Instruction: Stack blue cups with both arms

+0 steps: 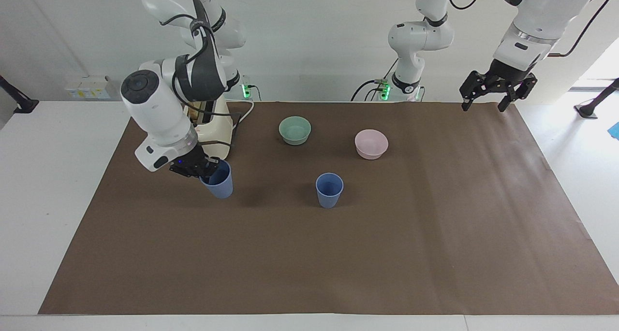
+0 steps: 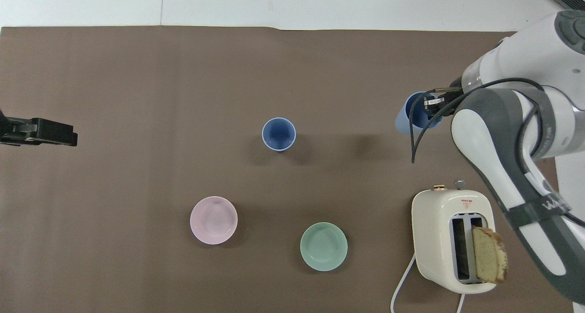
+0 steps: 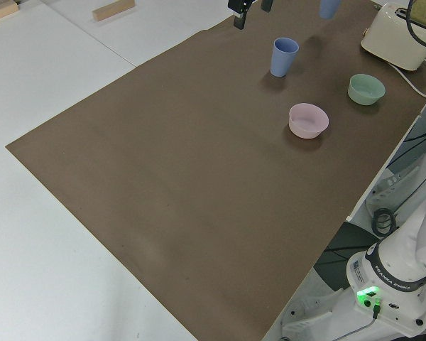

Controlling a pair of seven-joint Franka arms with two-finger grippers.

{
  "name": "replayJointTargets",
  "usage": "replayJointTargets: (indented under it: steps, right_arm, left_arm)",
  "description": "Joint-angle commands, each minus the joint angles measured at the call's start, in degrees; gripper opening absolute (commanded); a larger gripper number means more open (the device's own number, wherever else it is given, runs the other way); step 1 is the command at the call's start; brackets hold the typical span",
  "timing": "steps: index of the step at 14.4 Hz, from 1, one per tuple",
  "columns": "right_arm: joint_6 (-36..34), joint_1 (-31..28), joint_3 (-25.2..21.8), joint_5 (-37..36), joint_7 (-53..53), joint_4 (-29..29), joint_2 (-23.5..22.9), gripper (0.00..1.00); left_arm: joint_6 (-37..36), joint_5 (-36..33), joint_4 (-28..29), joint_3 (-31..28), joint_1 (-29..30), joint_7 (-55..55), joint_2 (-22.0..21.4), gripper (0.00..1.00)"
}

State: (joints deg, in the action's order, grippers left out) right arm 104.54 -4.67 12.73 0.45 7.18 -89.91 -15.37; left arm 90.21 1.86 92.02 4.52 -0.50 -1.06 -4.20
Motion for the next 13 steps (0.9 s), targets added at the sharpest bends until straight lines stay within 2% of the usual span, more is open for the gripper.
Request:
replayJointTargets:
  steps: [1,6,8,11,13]
  right_arm:
    - [-2.94,0.45,3.61,-0.26,8.68,3.86,-0.62,0.00]
    - [-1.98,8.87,4.76,-1.06,15.83,7.02,-0.97,0.00]
    - [-1.62,11.17,4.76,-1.06,20.40,8.08,-1.24,0.00]
    - [-1.19,14.51,4.76,-0.97,21.82,8.52,-1.15,0.00]
    - [2.31,17.75,4.68,-1.06,25.58,8.52,-2.55,0.00]
  left_arm:
    - [-1.44,0.60,1.75,0.14,0.50,-0.53,-1.60,1.00]
    - [-2.05,0.34,1.76,0.14,0.59,1.05,-1.69,1.00]
    - [-1.97,0.34,1.84,0.05,0.59,1.06,-1.78,1.00]
    - [-1.79,0.25,1.05,0.05,0.59,0.70,-1.43,1.00]
    - [-1.97,0.25,1.05,0.14,0.59,0.70,-1.43,1.00]
